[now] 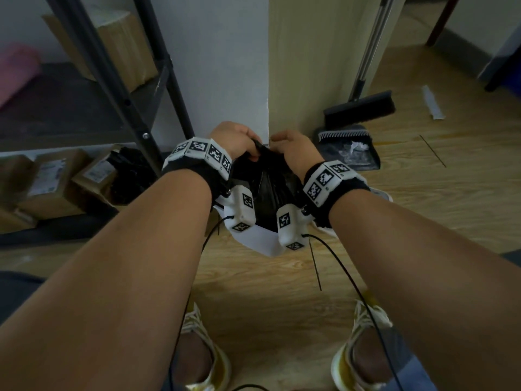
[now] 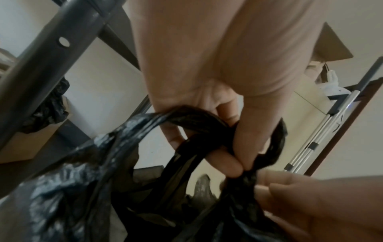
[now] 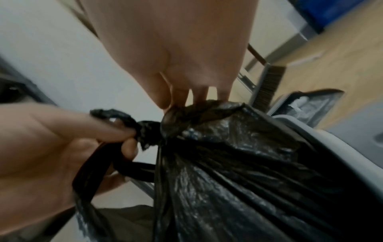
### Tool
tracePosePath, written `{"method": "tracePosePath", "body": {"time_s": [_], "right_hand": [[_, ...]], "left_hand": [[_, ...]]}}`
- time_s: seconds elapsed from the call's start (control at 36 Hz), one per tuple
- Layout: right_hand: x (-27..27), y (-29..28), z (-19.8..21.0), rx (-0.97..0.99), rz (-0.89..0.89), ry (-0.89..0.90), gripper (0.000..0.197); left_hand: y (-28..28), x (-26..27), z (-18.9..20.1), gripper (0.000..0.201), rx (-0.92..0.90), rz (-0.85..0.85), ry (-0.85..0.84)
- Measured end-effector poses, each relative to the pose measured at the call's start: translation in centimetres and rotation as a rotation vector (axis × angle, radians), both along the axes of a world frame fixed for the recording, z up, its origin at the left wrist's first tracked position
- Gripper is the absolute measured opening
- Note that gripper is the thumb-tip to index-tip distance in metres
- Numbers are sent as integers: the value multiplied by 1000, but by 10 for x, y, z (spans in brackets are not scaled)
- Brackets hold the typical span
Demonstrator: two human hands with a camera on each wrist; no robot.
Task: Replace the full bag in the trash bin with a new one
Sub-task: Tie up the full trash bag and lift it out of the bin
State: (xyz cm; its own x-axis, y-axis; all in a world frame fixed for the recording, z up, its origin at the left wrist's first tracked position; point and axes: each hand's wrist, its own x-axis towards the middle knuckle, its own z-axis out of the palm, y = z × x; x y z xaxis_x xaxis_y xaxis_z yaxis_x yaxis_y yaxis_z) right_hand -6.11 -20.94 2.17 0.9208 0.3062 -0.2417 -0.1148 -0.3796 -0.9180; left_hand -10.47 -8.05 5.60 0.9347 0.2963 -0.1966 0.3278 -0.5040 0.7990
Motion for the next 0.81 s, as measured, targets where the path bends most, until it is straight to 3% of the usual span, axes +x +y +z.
{"method": "tracePosePath", "body": {"time_s": [0.22,0.39,0.47,0.53,0.58,0.67,0.75,0.81], "right_hand": [[-2,3,-8,-17,21,-25,28],[-3,4,-8,-50,72,-3,29],[-3,17,7,-258,127,95,33],[-3,20,12,-454,142,28,22],[1,20,9,-531,227,-4,20],[2,15,-1,-381,103,64,11],[-3,10,-3,-297,69,73,31],[-2,7,-5,-263,126,42,35]], "left_hand": [[11,3,-9,23,219,8,-11],[9,6,-15,21,160,11,-28],[7,7,-14,19,133,-7,-36],[7,8,-13,19,130,2,-47],[8,9,-13,21,152,-7,-41],[9,9,-14,23,188,-13,-13],[8,8,-16,25,234,4,-20],[6,8,-17,27,260,10,-38]]}}
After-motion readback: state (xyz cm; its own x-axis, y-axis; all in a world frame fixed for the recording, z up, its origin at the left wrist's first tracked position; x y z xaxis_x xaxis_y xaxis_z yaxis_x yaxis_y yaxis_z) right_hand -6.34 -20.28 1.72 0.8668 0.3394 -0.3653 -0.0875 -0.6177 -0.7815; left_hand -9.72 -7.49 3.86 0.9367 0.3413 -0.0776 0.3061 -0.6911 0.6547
